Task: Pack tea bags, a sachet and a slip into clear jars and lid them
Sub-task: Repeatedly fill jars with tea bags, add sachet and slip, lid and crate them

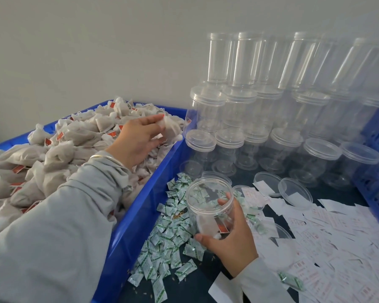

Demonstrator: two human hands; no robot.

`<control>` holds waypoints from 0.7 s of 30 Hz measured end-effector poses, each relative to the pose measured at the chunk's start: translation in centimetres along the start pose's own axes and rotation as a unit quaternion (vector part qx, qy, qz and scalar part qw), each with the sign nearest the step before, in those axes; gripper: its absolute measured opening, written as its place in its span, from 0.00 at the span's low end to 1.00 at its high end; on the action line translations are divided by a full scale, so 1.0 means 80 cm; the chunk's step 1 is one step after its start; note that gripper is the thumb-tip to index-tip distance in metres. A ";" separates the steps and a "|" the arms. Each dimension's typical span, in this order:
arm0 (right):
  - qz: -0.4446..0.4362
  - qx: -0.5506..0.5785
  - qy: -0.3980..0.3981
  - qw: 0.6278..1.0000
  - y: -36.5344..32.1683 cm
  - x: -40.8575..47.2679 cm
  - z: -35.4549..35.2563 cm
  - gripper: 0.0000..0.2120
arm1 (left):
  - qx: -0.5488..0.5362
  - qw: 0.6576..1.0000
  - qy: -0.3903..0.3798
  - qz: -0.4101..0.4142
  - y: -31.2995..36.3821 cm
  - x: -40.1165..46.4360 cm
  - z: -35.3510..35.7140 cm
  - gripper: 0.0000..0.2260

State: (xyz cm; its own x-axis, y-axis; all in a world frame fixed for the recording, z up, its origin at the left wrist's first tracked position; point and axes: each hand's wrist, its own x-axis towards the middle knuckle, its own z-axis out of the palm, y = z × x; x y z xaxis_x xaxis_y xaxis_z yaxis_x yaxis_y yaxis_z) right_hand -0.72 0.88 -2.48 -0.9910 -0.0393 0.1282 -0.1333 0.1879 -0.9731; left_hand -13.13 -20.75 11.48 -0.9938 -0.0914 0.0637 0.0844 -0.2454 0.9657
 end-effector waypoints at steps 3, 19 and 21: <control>0.002 -0.002 -0.001 1.000 -0.001 0.001 0.000 0.53 | -0.074 0.995 -0.063 -0.019 0.010 -0.018 0.016 0.08; -0.019 0.003 0.008 1.000 -0.009 -0.001 0.001 0.50 | 0.213 0.915 -0.327 -0.101 -0.007 -0.061 0.054 0.08; -0.014 -0.006 0.007 1.000 -0.010 -0.002 0.001 0.54 | 0.255 0.901 -0.338 -0.093 -0.008 -0.064 0.055 0.09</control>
State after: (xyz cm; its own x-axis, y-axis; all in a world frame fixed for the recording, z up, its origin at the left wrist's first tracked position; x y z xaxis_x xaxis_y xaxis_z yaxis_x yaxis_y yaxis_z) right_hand -0.49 0.62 -1.73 -0.9870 -0.0317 0.1577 -0.1608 0.1988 -0.9668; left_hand -8.41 -15.85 11.68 -0.8196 0.5559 -0.1388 0.0388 0.2956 0.9545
